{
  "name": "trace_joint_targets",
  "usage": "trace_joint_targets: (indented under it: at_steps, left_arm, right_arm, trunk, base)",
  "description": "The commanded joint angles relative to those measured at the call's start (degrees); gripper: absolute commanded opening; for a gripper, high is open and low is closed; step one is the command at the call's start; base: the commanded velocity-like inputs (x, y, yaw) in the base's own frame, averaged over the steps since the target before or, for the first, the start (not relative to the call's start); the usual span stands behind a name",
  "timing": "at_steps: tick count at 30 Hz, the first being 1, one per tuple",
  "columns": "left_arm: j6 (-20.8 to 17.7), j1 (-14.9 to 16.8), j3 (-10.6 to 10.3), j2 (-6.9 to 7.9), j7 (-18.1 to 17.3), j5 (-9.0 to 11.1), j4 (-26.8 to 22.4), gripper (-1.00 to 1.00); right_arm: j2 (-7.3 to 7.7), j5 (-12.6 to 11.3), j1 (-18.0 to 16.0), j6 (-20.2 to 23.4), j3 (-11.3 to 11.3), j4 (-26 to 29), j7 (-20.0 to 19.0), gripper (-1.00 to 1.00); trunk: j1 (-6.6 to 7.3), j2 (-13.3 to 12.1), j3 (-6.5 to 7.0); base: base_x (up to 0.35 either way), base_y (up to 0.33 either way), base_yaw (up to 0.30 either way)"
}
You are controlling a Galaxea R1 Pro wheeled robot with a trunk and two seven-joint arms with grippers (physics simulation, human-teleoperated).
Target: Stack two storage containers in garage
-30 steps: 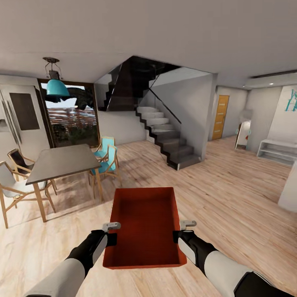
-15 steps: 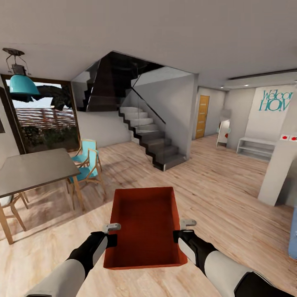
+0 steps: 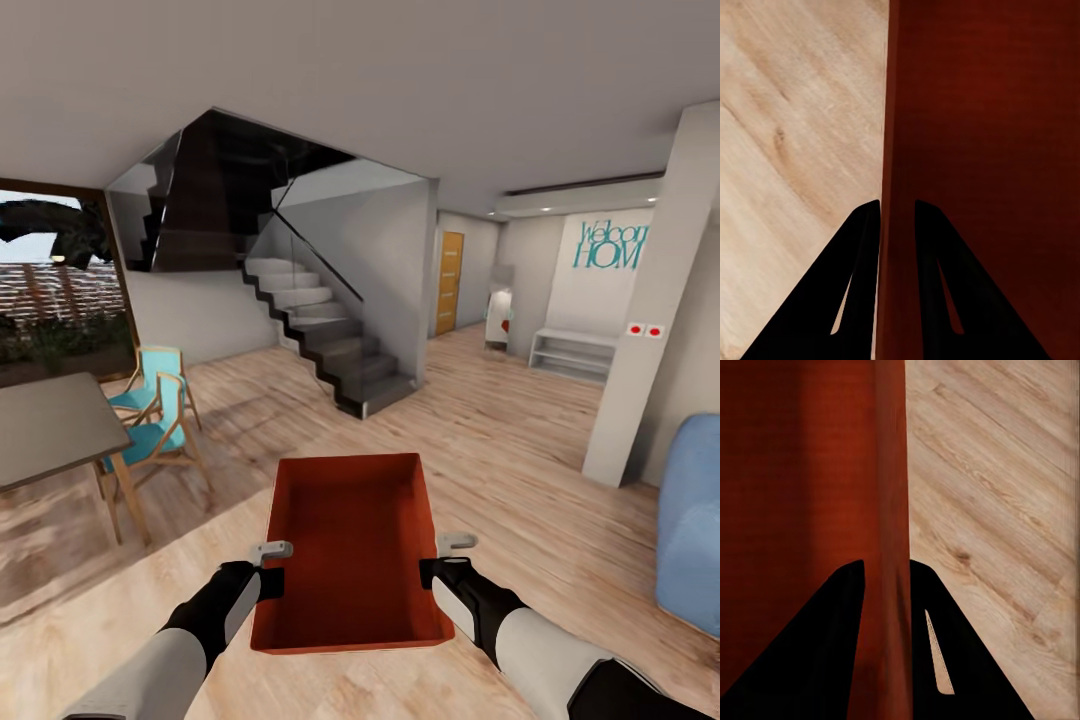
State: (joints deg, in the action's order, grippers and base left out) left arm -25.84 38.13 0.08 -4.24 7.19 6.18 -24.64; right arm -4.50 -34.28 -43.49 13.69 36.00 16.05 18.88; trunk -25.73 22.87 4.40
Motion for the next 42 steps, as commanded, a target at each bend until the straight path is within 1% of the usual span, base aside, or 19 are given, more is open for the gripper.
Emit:
trace_joint_targets:
  at_steps: [1, 14, 33, 42]
  left_arm:
    - [-0.5, -0.1, -0.4, 1.34, 1.9, -1.1, -0.1, -1.0]
    - [-0.5, -0.1, -0.4, 1.34, 1.8, -1.1, -0.1, -1.0]
    - [-0.4, -0.1, -0.4, 1.34, 1.8, -1.1, -0.1, -1.0]
    - [-0.4, -0.1, -0.4, 1.34, 1.8, -1.1, -0.1, -1.0]
  right_arm:
    - [0.02, -0.6, -0.1, 0.1, -0.3, 0.3, 0.3, -1.0]
    - [0.02, -0.6, -0.1, 0.1, -0.3, 0.3, 0.3, -1.0]
    - [0.19, -0.6, -0.1, 0.1, -0.3, 0.3, 0.3, -1.0]
    - [0.2, -0.7, -0.1, 0.1, -0.3, 0.3, 0.3, -1.0]
  trunk:
    - [-0.06, 0.0, -0.02]
    - [-0.06, 0.0, -0.02]
    - [-0.06, 0.0, -0.02]
    - [-0.06, 0.0, -0.02]
  base:
    - [0.323, 0.0, -0.243]
    - [0.323, 0.0, -0.241]
    - [0.323, 0.0, -0.017]
    - [0.323, 0.0, -0.196]
